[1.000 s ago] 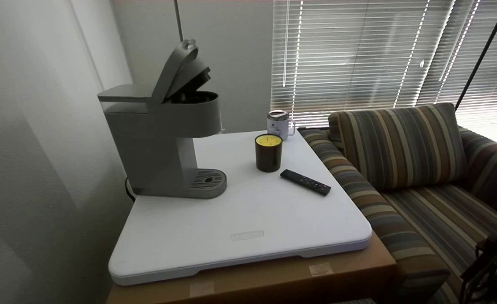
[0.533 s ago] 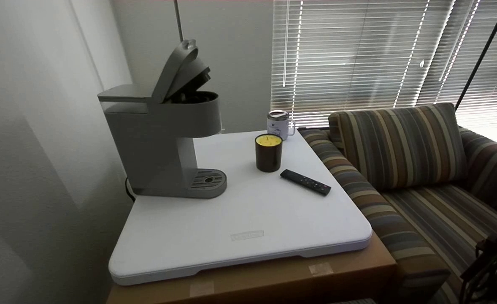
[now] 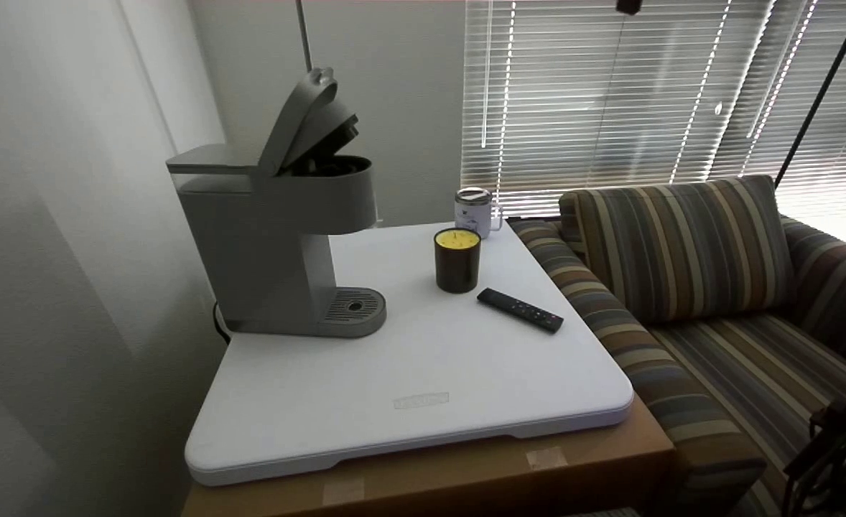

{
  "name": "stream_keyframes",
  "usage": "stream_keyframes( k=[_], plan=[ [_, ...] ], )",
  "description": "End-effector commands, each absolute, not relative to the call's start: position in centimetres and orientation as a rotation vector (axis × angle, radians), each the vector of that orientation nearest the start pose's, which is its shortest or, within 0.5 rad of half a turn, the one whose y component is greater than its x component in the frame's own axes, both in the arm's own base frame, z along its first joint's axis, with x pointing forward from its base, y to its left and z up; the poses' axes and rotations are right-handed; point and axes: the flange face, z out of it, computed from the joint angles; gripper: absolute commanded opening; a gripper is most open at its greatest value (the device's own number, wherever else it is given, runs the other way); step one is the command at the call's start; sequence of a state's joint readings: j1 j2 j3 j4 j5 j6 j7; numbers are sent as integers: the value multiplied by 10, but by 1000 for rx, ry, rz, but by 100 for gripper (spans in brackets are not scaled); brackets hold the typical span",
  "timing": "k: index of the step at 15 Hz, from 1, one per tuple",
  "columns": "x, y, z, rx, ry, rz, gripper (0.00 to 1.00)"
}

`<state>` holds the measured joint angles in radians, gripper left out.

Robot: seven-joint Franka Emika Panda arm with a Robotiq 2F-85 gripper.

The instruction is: Close the coffee machine chamber

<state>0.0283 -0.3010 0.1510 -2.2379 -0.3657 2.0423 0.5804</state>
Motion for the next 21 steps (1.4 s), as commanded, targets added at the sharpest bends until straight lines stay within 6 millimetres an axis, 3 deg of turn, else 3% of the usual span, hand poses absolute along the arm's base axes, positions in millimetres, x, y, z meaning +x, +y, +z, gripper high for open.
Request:
stream_keyframes(
  k=[1,7,21],
  plan=[
    [506,86,496,-3279,650,-439,100],
    [557,106,506,-3137,715,-420,100],
    [655,176,527,-3093,403,-426,100]
  ],
)
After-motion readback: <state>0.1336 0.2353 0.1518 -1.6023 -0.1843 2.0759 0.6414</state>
